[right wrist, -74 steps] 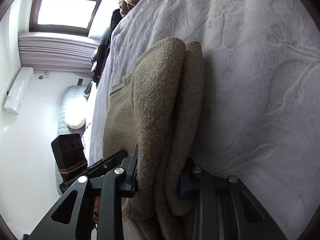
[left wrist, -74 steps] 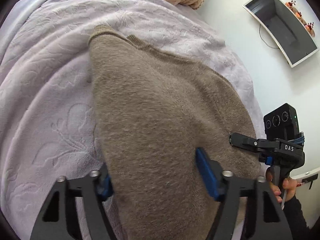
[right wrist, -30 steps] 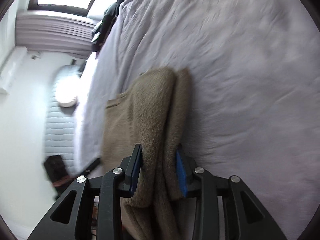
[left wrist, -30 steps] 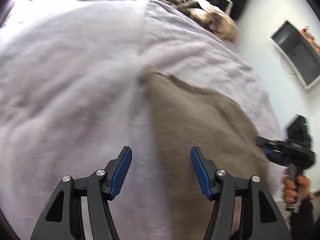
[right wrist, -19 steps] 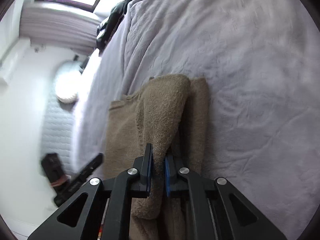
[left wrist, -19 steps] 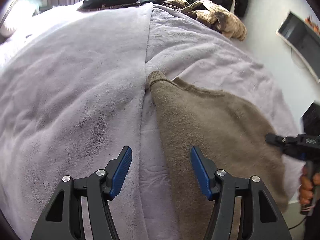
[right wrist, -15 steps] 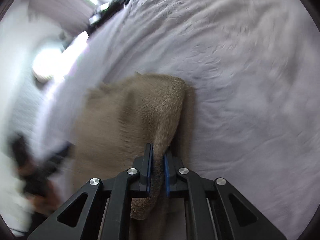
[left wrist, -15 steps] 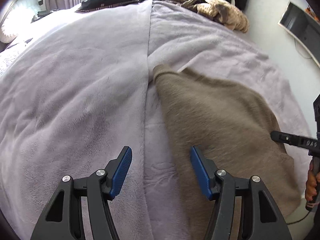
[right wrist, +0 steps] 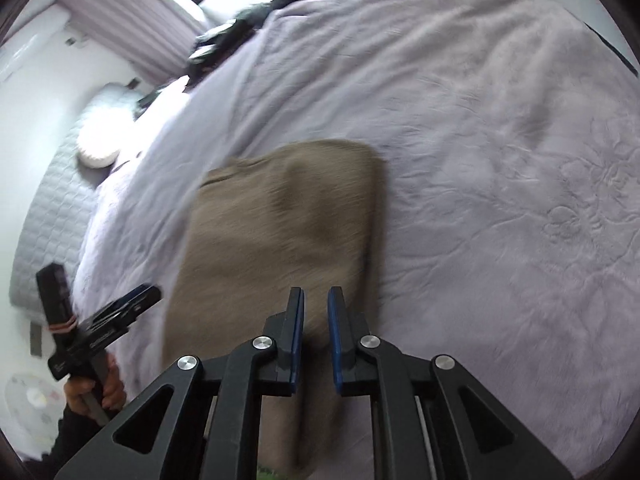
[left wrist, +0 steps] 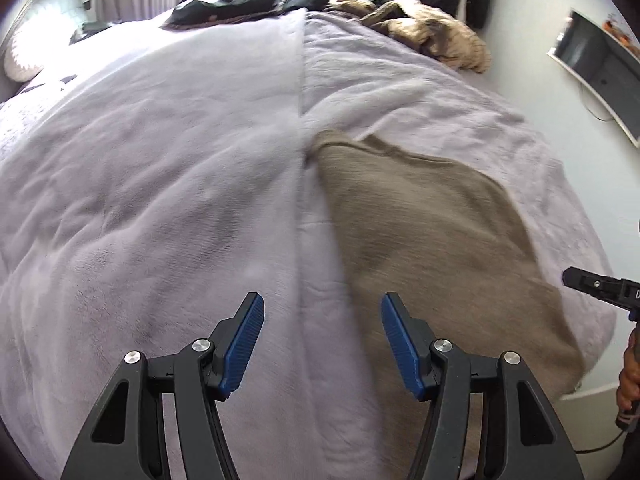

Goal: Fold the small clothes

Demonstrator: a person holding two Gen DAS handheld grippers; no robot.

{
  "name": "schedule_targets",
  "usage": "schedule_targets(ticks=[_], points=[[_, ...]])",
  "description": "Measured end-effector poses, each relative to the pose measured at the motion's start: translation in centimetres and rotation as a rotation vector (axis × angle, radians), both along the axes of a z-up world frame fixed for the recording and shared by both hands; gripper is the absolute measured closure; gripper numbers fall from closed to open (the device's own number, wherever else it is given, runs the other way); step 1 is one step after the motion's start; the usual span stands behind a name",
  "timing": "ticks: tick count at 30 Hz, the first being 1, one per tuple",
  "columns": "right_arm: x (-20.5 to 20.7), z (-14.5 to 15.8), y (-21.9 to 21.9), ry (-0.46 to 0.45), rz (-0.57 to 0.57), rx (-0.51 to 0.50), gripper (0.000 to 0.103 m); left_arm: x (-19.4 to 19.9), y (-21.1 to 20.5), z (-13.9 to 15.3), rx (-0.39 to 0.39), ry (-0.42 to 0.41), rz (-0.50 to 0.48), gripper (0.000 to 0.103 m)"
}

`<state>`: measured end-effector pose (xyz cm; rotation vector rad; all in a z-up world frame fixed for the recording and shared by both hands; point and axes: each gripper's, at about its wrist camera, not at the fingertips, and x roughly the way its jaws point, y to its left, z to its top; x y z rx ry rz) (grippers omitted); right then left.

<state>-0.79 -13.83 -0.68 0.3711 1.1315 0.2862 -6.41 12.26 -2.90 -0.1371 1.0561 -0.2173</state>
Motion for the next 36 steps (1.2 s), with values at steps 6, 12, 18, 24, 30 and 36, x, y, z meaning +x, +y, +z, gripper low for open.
schedule_targets(ticks=[6,12,18,24,30,36], points=[[-2.2,-0.9,3.4,0.007,0.088,-0.068,0.090,-2.2,-2.3,-0.3,-0.007,0.018,-0.052,0.040],[-3.9,-3.1,2.7,0.047,0.062,-0.064,0.090,-3.2,-1.8,-0.9,-0.047,0.021,0.000,0.040],[-4.7,-3.5,2.4,0.019,0.038,-0.054,0.090,-4.1,-1.9,-1.1,-0.030,0.001,0.009,0.040],[-5.4,-3.2,2.2,0.012,-0.003,-0.031,0.090,-4.9,-2.2,-1.4,-0.007,0.018,0.020,0.040],[-5.7,-2.3,2.1,0.013,-0.018,-0.035,0.089,-5.0,-2.2,-1.4,-0.001,0.023,0.024,0.040],[-5.7,-1.1,1.8,0.005,-0.033,-0.038,0.089,-5.0,-2.1,-0.9,0.016,0.024,0.033,0.040]])
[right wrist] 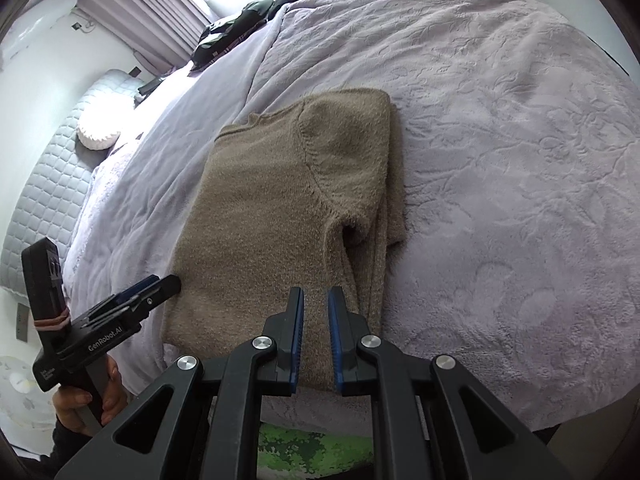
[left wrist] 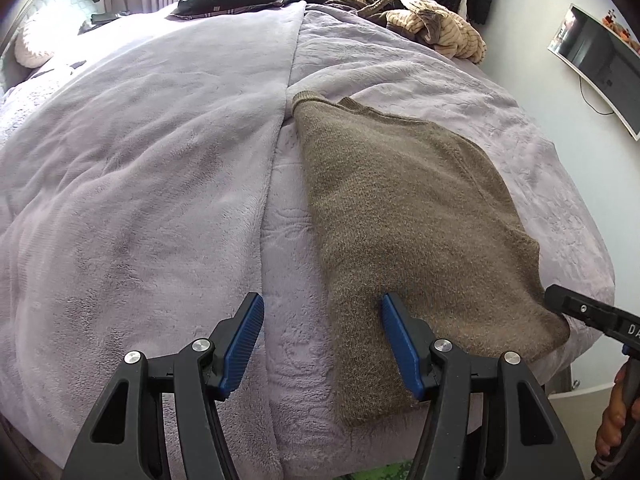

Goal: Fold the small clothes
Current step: 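Withdraw both open tools from the folded sweater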

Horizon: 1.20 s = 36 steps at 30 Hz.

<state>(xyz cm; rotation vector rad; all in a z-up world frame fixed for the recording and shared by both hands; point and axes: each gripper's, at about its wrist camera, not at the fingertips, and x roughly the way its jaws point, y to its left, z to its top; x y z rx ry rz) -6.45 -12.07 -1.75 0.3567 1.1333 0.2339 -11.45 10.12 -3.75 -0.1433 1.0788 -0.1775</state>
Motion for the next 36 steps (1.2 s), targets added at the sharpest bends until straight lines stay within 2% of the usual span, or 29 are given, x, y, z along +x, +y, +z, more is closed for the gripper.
schedule_targets(ticks=[6,8,9,10,12,14,16,19,21,23,31,36], points=[[0.6,1.1,-0.1,0.002,-0.011,-0.041,0.085,0.7,0.0,1.5,0.020,-0.022,0.011,0.040],[1.0,1.6,-0.1,-0.001,-0.017,-0.056,0.080,1.1,0.0,2.2,0.029,-0.029,0.022,0.022],[1.2,1.8,0.0,0.000,-0.021,-0.065,0.069,1.2,0.0,2.5,0.037,-0.039,0.035,0.006],[1.5,1.9,0.1,0.001,-0.027,-0.079,0.054,1.2,-0.1,2.9,0.041,-0.057,0.040,0.005],[1.9,2.2,0.5,-0.003,-0.033,-0.097,0.042,1.3,-0.6,3.3,0.057,-0.074,0.031,0.005],[2.3,2.3,1.1,-0.001,-0.029,-0.108,0.038,1.5,-1.0,3.4,0.059,-0.066,0.026,0.005],[2.5,2.4,1.6,-0.001,-0.026,-0.122,0.028,1.6,-1.3,3.3,0.051,-0.053,0.024,0.005],[2.9,2.8,2.4,-0.010,-0.029,-0.165,0.025,1.7,-1.7,3.2,0.059,-0.045,0.033,0.005],[3.0,3.0,2.8,-0.014,-0.036,-0.200,0.017,1.8,-1.8,3.4,0.073,-0.054,0.033,0.005],[3.2,3.3,3.0,-0.020,-0.043,-0.244,0.016,1.8,-2.1,3.7,0.099,-0.069,0.033,0.001],[3.5,3.6,3.8,-0.052,-0.079,-0.439,0.014,2.2,-2.6,4.0,0.160,-0.080,0.043,0.001],[3.4,3.6,4.1,-0.050,-0.078,-0.449,0.014,2.2,-3.0,3.6,0.184,-0.071,0.050,0.001]])
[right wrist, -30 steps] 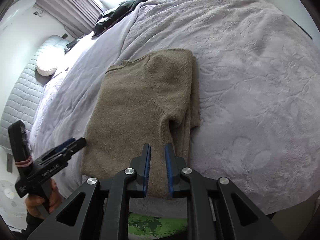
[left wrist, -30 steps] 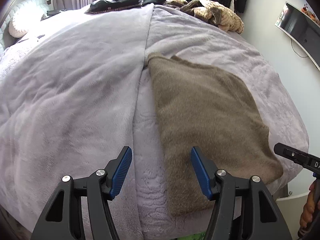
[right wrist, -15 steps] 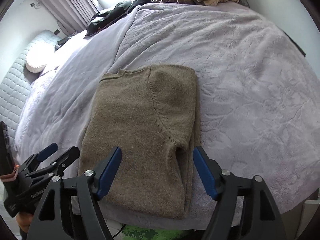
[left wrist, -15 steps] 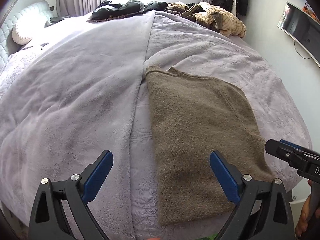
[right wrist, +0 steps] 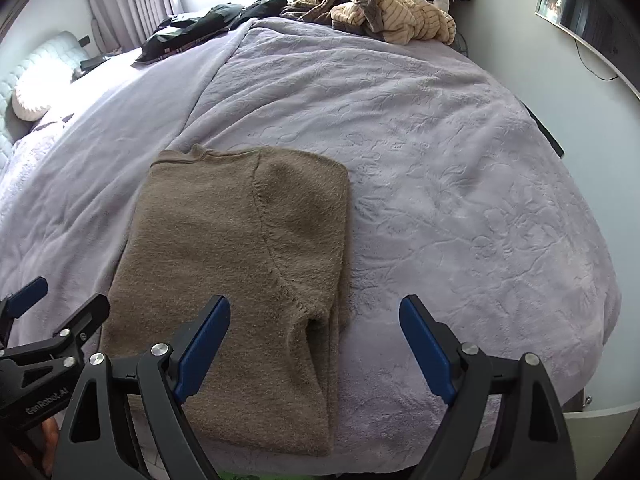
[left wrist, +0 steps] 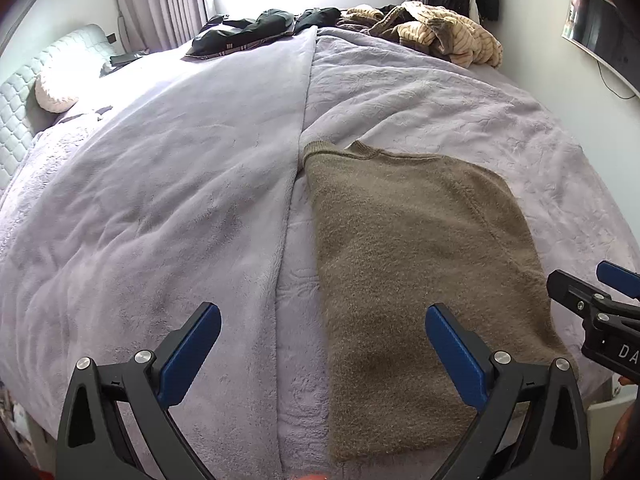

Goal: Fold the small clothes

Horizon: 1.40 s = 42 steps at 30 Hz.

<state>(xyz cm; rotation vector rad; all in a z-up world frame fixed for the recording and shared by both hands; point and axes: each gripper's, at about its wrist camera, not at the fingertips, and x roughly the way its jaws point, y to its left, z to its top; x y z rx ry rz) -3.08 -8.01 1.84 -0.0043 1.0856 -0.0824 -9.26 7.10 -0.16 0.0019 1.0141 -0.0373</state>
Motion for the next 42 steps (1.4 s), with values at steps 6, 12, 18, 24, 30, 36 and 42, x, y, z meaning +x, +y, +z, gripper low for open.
schedule_targets(ticks=[6,12,18,24,30,36,42], points=[[-0.07,-0.10,0.21,0.004,-0.010,0.003,0.014,0.17,0.37,0.04,-0.026,0.004,0.019,0.001],[-0.15,-0.31,0.25,0.013,-0.017,0.010,0.014,0.21,0.51,0.13,-0.021,0.001,0.037,0.000],[-0.17,-0.38,0.31,0.017,-0.018,0.018,0.014,0.22,0.57,0.12,-0.027,0.005,0.040,0.001],[-0.17,-0.50,0.34,0.020,-0.018,0.024,0.014,0.14,0.49,0.12,-0.025,0.007,0.041,0.001],[-0.23,-0.56,0.47,0.023,-0.014,0.022,0.014,0.13,0.40,0.06,-0.027,0.011,0.039,0.001],[-0.33,-0.61,0.64,0.023,-0.011,0.023,0.014,-0.05,0.27,0.17,-0.027,0.009,0.036,0.001],[-0.36,-0.57,0.70,0.024,-0.011,0.025,0.014,-0.09,0.20,0.19,-0.026,0.011,0.039,0.001]])
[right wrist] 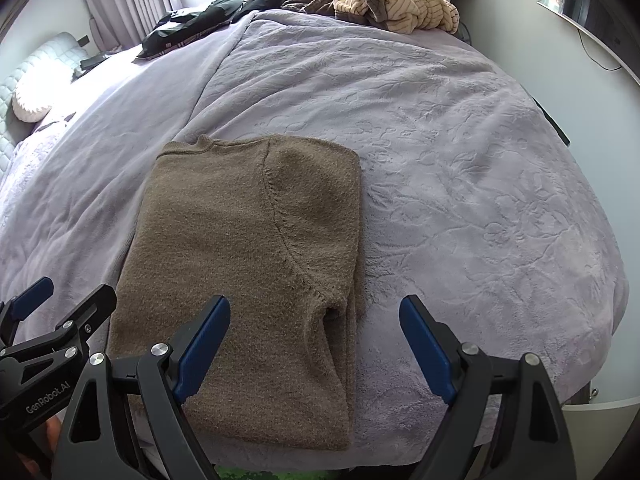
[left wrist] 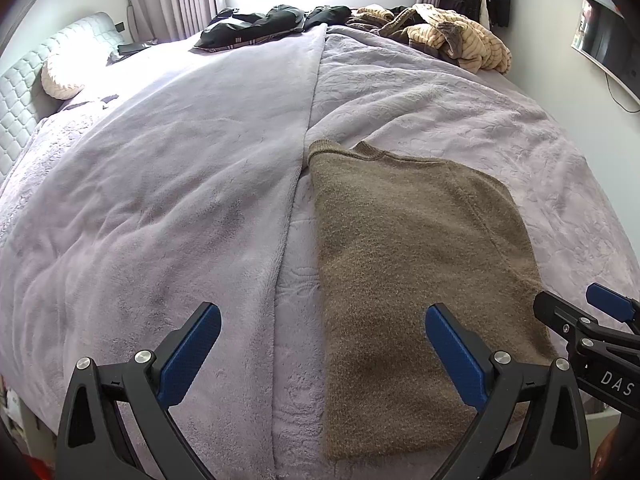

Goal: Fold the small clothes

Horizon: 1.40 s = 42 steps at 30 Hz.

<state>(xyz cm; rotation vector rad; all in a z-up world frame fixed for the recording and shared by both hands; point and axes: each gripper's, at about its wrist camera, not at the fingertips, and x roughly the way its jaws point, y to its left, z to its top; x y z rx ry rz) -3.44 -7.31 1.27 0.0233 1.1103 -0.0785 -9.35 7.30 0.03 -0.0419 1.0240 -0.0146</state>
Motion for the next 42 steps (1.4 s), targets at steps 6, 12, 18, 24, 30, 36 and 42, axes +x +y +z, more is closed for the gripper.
schedule_targets(ticks=[6,12,18,24,30,36,42], points=[[0.00,-0.06,0.03,0.002,0.002,0.001,0.014,0.04,-0.04,-0.01,0.001,-0.003,-0.002,0.001],[-0.03,-0.01,0.08,0.002,0.001,0.001,0.014,0.07,0.07,-0.19,-0.007,0.010,0.001,0.001],[-0.05,-0.06,0.21,0.004,0.001,0.003,0.014,0.12,0.20,-0.24,-0.009,0.012,0.002,0.001],[-0.12,-0.09,0.34,0.005,0.000,0.003,0.014,0.14,0.22,-0.25,-0.009,0.012,0.002,0.001],[-0.08,-0.08,0.28,0.005,0.001,0.003,0.014,0.18,0.28,-0.31,-0.009,0.014,0.001,0.001],[-0.08,-0.15,0.30,0.006,0.004,0.004,0.014,0.15,0.26,-0.32,-0.007,0.013,0.001,0.001],[-0.24,-0.20,0.54,0.006,0.004,0.004,0.014,0.28,0.36,-0.47,-0.005,0.020,-0.004,0.001]])
